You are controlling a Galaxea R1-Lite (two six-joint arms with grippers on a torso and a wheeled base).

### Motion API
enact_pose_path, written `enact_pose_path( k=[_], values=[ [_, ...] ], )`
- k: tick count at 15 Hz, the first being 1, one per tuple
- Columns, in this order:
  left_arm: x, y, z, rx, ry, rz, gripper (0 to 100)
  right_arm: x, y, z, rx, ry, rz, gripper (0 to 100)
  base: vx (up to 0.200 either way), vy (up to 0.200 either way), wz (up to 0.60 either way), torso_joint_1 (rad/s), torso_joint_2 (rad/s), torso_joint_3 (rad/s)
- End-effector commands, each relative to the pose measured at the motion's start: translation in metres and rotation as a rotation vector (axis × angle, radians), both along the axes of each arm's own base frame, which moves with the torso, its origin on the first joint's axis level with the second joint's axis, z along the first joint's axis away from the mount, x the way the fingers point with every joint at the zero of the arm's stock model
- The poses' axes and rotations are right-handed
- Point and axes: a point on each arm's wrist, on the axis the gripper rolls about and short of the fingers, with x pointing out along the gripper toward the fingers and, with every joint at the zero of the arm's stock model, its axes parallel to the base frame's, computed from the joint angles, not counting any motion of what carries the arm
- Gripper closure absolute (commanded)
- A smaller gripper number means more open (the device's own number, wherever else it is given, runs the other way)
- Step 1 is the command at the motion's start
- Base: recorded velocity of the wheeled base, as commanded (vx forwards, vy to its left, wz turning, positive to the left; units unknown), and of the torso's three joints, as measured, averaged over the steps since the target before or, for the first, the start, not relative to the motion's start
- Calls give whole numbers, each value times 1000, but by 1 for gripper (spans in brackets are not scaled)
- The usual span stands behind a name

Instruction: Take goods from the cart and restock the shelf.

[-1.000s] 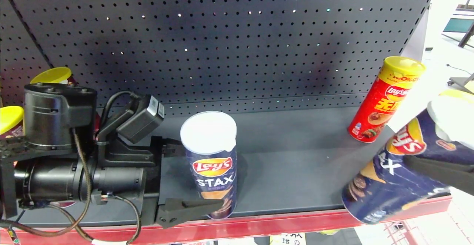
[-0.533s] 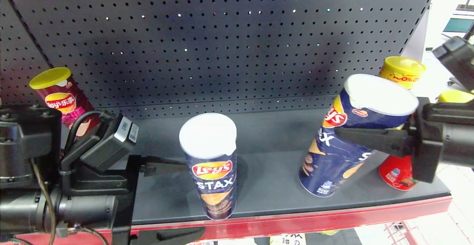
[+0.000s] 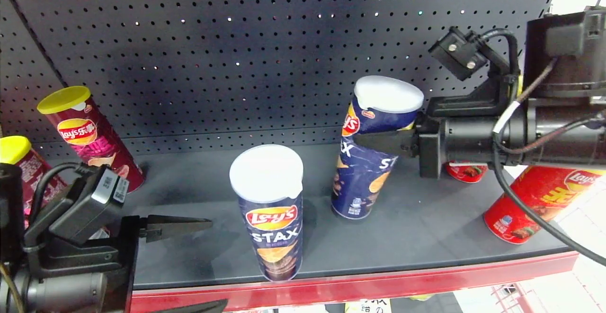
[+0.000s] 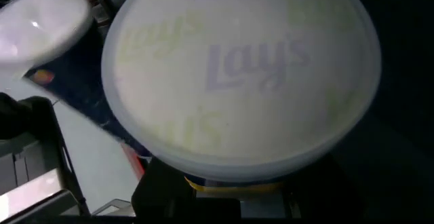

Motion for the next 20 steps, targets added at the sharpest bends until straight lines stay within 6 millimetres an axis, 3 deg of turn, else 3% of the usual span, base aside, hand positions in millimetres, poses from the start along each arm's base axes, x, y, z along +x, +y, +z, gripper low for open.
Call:
enact_pose_path(
  k=[1, 9, 15, 20],
  values=[
    [-9, 11, -1, -7, -17, 43, 0, 25, 25, -7, -6, 10, 19, 100, 0, 0, 0, 0, 0, 0],
    [-50, 33, 3, -90, -47, 221, 0, 53, 64, -23, -19, -13, 68, 100, 0, 0, 0, 0, 0, 0],
    [-65, 38, -6, -78, -34, 239, 0, 70, 75, -24, -10, -27, 68, 100, 0, 0, 0, 0, 0, 0],
    [-65, 39, -6, -79, -35, 239, 0, 69, 75, -28, -17, -16, 69, 100, 0, 0, 0, 0, 0, 0]
  ],
)
